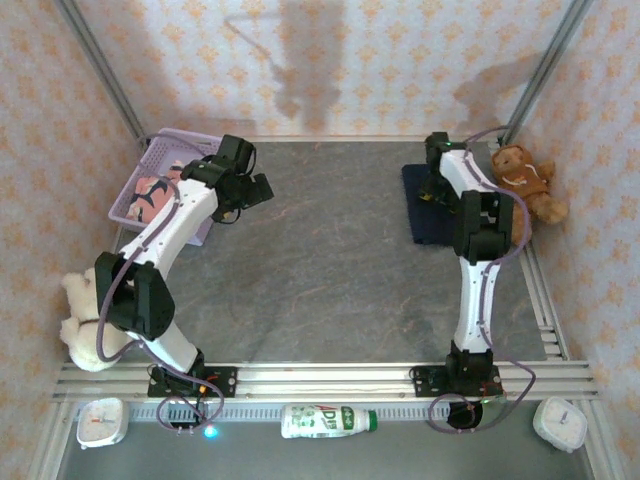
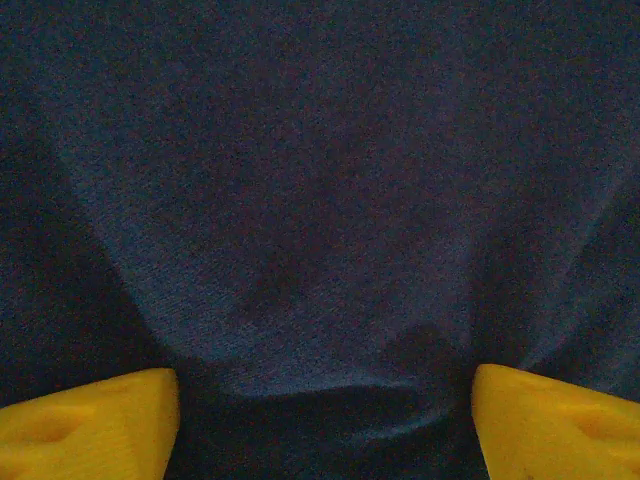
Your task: Fold and stack the mixed laundry pile
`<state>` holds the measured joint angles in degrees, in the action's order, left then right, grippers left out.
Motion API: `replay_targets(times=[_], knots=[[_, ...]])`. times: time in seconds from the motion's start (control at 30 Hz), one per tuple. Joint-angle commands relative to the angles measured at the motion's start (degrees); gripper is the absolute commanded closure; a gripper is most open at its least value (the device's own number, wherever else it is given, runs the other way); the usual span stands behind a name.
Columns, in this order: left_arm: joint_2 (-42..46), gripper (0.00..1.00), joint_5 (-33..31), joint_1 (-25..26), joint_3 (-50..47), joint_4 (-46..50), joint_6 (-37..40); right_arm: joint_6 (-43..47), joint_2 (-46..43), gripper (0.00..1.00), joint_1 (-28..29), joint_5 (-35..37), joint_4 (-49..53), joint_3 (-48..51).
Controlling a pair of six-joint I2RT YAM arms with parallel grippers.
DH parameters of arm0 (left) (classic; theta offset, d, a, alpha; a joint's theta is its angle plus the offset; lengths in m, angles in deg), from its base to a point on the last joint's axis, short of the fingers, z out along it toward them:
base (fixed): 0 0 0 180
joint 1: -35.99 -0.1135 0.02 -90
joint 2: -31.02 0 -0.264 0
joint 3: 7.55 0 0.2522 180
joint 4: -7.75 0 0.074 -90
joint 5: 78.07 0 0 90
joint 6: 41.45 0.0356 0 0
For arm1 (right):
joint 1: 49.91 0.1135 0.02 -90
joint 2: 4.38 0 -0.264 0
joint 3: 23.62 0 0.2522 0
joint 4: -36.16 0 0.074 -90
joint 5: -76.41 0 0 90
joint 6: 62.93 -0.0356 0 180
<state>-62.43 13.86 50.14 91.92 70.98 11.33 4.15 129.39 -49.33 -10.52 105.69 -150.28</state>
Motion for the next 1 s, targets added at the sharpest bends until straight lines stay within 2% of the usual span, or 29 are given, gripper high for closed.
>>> replay_targets(times=[0.0, 0.13, 0.17, 0.2, 0.23, 0.37, 0.5, 0.73, 0.83, 0.9, 0.97], knots=[[1.0, 0.00, -5.3, -0.5, 1.4, 2.1, 1.1, 3.9, 1.8, 0.24, -0.5, 0.8, 5.5, -0.5], [-1.0, 0.00, -8.1, -2.3, 4.2, 3.2, 2.6, 4.5, -1.1, 0.21, -0.5, -1.0, 5.9, -1.9], [-1.8, 0.00, -9.0, -3.0, 5.1, 3.6, 3.1, 4.0, -2.7, 0.16, -0.5, -1.9, 5.4, -1.5], [-2.5, 0.00, -9.8, -3.7, 6.0, 3.8, 3.5, 3.1, -4.2, 0.05, -0.5, -2.4, 5.0, -1.1], [-3.5, 0.00, -10.2, -4.5, 7.2, 3.8, 3.9, 2.4, -6.2, 0.01, -0.4, -3.0, 4.3, -0.3], [-9.2, 0.00, -11.4, -9.3, 13.1, 5.5, 5.9, 0.3, -13.3, 0.01, 0.2, -5.0, 2.8, 2.1], [-17.3, 0.00, -15.4, -12.6, 20.4, 8.2, 7.9, 0.8, -17.3, 0.01, 2.3, -6.5, 3.4, 2.2], [-31.5, 0.00, -19.0, -18.0, 31.8, 12.1, 5.7, 0.2, -18.7, 0.01, 7.5, -8.6, 3.8, 1.7], [-34.9, 0.00, -18.4, -20.2, 32.5, 12.7, 3.2, -0.1, -17.7, 0.01, 8.7, -9.1, 3.8, 1.3], [-36.5, 0.07, -16.4, -21.6, 31.7, 12.5, 2.2, -0.5, -16.6, 0.01, 8.7, -9.7, 4.1, 0.5], [-37.7, 0.38, -15.0, -22.4, 30.9, 12.0, 2.1, -0.6, -15.6, 0.01, 8.7, -9.7, 4.6, -0.7]])
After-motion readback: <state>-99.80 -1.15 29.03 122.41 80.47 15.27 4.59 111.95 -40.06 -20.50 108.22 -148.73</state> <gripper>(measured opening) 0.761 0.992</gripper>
